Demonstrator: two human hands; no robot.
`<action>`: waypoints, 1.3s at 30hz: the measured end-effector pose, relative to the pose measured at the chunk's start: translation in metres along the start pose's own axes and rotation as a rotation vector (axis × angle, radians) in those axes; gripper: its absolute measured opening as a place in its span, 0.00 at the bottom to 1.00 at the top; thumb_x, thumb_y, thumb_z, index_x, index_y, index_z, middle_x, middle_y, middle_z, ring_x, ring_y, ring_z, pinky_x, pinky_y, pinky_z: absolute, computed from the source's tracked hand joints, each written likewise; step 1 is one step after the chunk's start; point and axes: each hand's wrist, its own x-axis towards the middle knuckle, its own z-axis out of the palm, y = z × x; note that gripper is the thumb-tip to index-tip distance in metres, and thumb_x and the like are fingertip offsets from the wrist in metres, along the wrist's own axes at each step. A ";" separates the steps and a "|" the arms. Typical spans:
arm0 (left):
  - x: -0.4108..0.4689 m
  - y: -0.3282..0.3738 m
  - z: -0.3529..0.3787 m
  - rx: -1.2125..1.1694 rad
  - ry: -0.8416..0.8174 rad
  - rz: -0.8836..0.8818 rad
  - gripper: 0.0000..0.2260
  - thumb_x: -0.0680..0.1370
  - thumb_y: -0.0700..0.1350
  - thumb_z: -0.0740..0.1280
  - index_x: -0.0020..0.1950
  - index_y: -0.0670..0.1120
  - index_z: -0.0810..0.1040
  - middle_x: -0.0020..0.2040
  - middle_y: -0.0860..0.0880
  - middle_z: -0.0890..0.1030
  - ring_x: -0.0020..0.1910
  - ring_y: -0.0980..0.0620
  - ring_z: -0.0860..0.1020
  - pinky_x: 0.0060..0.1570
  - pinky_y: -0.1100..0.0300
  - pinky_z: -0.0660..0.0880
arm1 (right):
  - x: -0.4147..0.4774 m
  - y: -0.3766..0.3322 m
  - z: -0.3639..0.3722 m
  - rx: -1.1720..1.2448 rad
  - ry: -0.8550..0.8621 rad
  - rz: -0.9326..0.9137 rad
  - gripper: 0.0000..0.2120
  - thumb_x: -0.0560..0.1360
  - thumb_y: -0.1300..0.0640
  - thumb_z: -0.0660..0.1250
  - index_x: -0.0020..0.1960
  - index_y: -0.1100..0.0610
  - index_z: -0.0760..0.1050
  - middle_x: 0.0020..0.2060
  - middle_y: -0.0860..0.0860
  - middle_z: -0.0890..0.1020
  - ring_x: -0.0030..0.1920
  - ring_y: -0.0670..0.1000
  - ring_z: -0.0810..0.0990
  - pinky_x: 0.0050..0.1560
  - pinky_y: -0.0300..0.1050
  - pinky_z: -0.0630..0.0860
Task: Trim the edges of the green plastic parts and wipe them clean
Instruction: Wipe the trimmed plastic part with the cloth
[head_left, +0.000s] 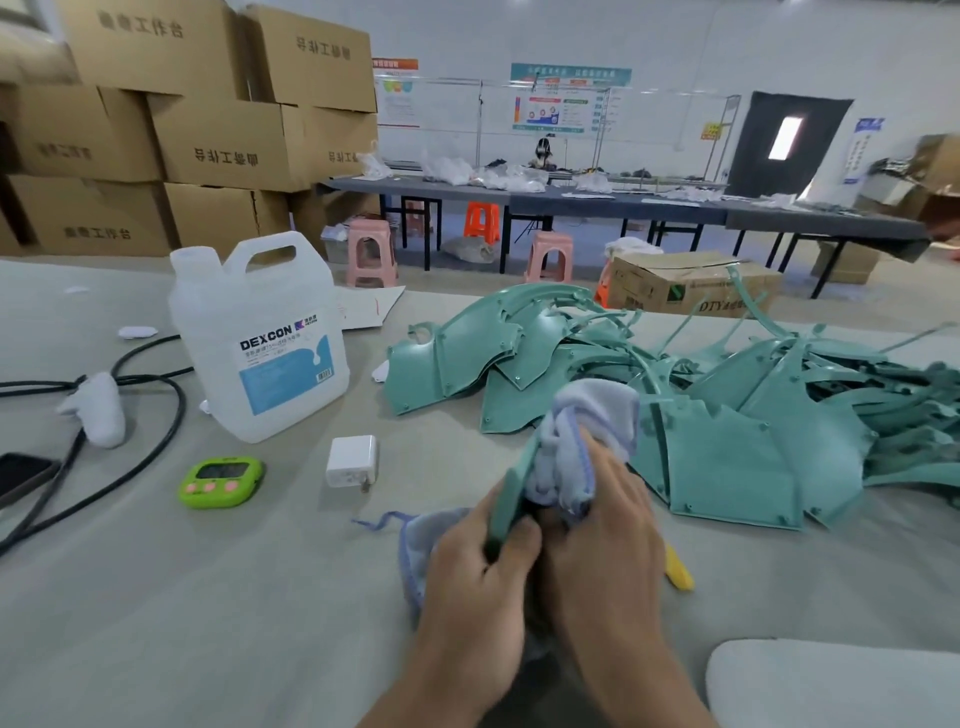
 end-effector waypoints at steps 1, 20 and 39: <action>-0.001 0.000 0.001 0.069 0.019 0.068 0.13 0.74 0.44 0.66 0.55 0.42 0.83 0.38 0.60 0.84 0.39 0.64 0.79 0.42 0.69 0.74 | 0.002 0.002 -0.002 -0.026 0.014 0.058 0.35 0.63 0.57 0.66 0.71 0.45 0.74 0.58 0.45 0.82 0.56 0.51 0.76 0.51 0.41 0.71; 0.004 0.011 -0.020 0.328 0.112 0.117 0.12 0.72 0.43 0.62 0.32 0.58 0.73 0.25 0.59 0.69 0.25 0.62 0.64 0.25 0.72 0.61 | 0.004 0.026 -0.008 0.143 -0.040 0.075 0.13 0.72 0.57 0.74 0.56 0.51 0.83 0.47 0.40 0.84 0.45 0.41 0.81 0.44 0.28 0.72; 0.021 0.015 -0.046 0.252 0.222 -0.114 0.07 0.65 0.46 0.62 0.31 0.44 0.67 0.25 0.54 0.63 0.25 0.55 0.61 0.23 0.62 0.58 | 0.042 0.071 -0.052 -0.262 0.213 0.287 0.07 0.74 0.56 0.69 0.45 0.50 0.71 0.35 0.48 0.75 0.34 0.57 0.73 0.34 0.45 0.65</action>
